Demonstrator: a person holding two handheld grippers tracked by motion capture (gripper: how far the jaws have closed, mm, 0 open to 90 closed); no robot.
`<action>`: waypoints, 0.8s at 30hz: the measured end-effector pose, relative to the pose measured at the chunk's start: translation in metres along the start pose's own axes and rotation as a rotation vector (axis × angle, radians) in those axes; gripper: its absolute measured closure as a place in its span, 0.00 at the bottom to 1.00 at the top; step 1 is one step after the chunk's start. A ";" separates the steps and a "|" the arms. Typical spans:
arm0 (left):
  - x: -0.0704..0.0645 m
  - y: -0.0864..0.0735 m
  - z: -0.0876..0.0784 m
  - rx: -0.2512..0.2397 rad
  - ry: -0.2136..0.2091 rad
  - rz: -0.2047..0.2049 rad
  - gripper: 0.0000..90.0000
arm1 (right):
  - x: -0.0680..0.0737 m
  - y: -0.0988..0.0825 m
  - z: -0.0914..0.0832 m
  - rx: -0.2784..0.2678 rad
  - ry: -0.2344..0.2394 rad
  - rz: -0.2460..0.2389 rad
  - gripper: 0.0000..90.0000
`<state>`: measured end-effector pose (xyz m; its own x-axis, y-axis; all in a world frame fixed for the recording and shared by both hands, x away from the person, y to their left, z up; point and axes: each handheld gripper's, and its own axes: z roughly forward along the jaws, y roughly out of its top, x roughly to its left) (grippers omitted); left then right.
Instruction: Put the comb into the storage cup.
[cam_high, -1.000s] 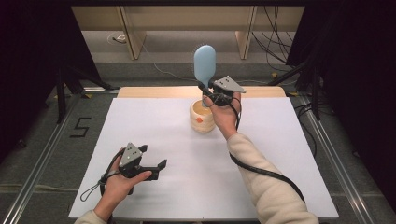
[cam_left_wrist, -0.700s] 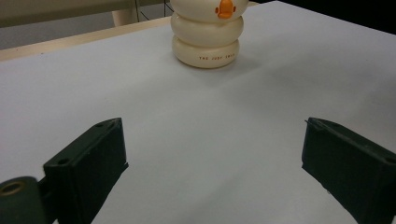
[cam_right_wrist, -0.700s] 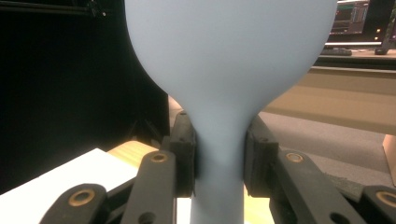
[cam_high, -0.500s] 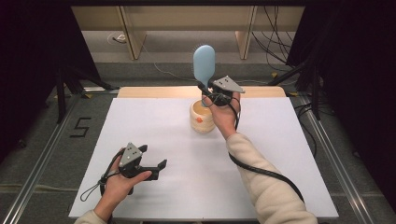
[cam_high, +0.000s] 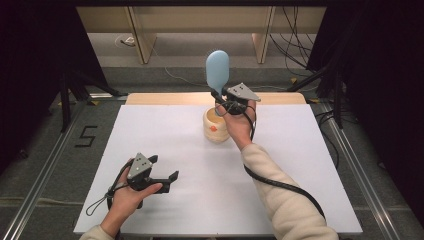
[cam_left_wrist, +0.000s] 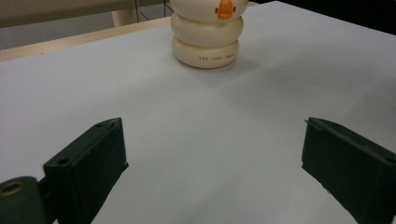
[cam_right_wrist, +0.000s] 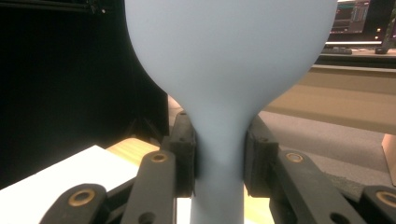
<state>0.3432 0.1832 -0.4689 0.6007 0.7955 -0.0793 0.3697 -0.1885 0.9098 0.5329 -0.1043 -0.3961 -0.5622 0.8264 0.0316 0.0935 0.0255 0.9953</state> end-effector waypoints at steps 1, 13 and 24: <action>0.000 0.000 0.000 0.000 0.000 0.000 0.07 | 0.000 0.000 0.000 0.002 -0.001 0.001 0.78; 0.000 0.000 0.000 0.000 0.000 0.001 0.07 | 0.000 -0.004 0.001 0.007 0.002 0.001 0.78; 0.000 0.000 0.000 0.000 0.000 0.002 0.07 | -0.001 -0.010 0.002 0.017 0.005 0.006 0.78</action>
<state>0.3432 0.1831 -0.4690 0.6012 0.7953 -0.0775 0.3686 -0.1899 0.9100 0.5343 -0.1038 -0.4064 -0.5660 0.8235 0.0384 0.1110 0.0300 0.9934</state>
